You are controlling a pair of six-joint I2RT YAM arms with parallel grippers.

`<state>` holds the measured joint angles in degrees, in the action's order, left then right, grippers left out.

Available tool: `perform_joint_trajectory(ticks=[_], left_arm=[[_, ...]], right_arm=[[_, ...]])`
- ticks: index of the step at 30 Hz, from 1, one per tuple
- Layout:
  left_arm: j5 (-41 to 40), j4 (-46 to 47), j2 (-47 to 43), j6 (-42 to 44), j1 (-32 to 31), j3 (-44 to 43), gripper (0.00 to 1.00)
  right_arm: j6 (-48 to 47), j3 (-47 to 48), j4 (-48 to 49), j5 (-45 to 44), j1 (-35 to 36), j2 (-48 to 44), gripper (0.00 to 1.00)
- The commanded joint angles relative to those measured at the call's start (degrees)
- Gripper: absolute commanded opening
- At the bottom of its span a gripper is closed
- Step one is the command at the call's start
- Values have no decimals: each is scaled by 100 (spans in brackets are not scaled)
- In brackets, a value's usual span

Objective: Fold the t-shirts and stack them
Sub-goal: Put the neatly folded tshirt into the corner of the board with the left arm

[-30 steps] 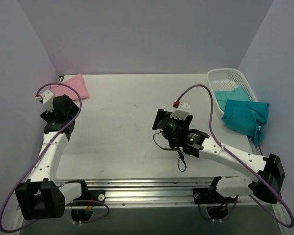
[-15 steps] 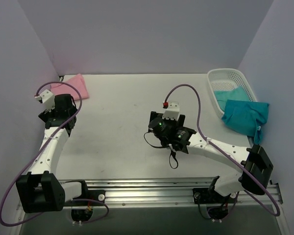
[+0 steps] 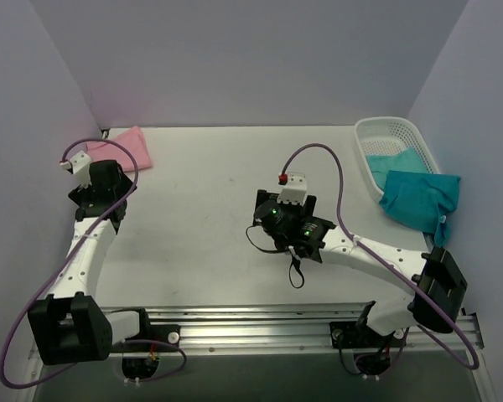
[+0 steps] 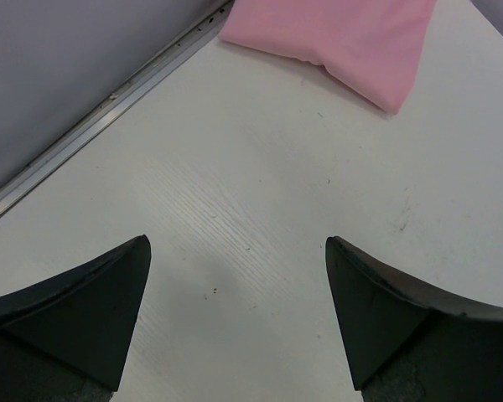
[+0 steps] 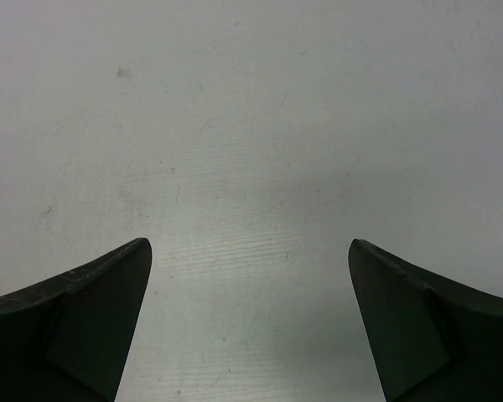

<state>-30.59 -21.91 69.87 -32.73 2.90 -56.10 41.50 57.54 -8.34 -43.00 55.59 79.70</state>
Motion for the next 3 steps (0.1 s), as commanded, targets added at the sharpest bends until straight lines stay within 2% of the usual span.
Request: perform_joint_trajectory(ticks=[1,3], left_arm=[[465,424,-79,135,44,11,94],[449,468,-43,127,44,-7,94]], right_arm=[[-45,91,-1,-182,-5,-34,100],[-54,82,-1,-182,-5,-51,100]])
